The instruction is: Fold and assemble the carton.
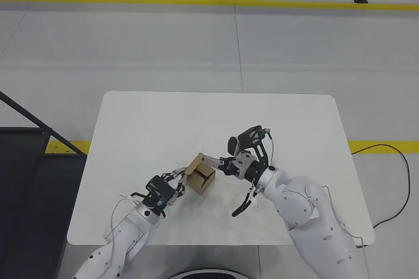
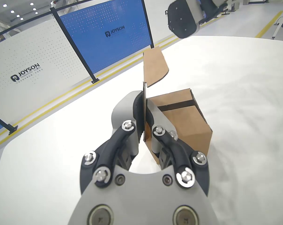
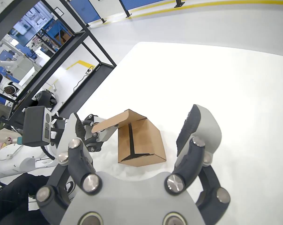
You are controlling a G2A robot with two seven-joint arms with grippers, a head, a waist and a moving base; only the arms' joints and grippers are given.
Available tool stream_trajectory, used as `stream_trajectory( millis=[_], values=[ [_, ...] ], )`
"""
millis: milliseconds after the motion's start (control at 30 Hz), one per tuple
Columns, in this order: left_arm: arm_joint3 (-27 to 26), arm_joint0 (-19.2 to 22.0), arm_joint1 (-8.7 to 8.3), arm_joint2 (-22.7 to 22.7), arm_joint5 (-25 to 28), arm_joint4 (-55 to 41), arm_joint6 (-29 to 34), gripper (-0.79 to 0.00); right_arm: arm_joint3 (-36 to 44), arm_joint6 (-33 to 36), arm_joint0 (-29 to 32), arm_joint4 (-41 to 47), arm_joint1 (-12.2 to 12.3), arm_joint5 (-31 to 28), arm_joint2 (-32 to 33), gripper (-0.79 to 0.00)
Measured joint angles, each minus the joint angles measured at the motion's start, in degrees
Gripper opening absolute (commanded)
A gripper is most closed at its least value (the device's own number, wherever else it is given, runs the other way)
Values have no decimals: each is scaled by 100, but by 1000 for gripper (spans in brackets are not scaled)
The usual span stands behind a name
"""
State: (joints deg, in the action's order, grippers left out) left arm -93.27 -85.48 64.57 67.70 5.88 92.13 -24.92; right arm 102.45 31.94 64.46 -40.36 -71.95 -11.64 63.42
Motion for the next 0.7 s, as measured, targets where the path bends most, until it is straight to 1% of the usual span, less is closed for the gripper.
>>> stream_trajectory(
  millis=[67,100,133,167,200,233,300,433,467,533,700],
  values=[
    [-1,2,4,-2,-9,32,-3,-785,-22,265,-103,102,-12,196,-39,0],
    [0,3,7,-2,-11,45,-7,-785,-32,429,-177,171,-20,284,-67,-62],
    [1,5,9,1,-17,63,-10,-785,-57,613,-276,262,-31,375,-100,-160],
    [2,6,11,4,-23,78,-10,-785,-87,748,-342,329,-38,426,-132,-222],
    [2,6,13,7,-26,87,-10,-785,-122,889,-406,412,-46,458,-168,-342],
    [1,6,16,10,-26,93,-9,-785,-186,1070,-495,552,-56,485,-204,-409],
    [0,7,19,15,-26,102,-12,-785,-322,1350,-636,796,-71,503,-252,-446],
    [2,4,29,21,-65,177,-18,-785,-688,1856,-950,1412,-103,378,-320,-563],
    [3,2,31,18,-76,187,-19,-785,-762,1906,-994,1533,-106,329,-318,-566],
    [7,-2,37,15,-85,207,-19,-785,-909,1978,-1070,1741,-109,246,-305,-545],
    [2,-19,48,15,-79,229,-38,-785,-1120,2094,-1181,1983,-112,176,-322,-563]
  ],
)
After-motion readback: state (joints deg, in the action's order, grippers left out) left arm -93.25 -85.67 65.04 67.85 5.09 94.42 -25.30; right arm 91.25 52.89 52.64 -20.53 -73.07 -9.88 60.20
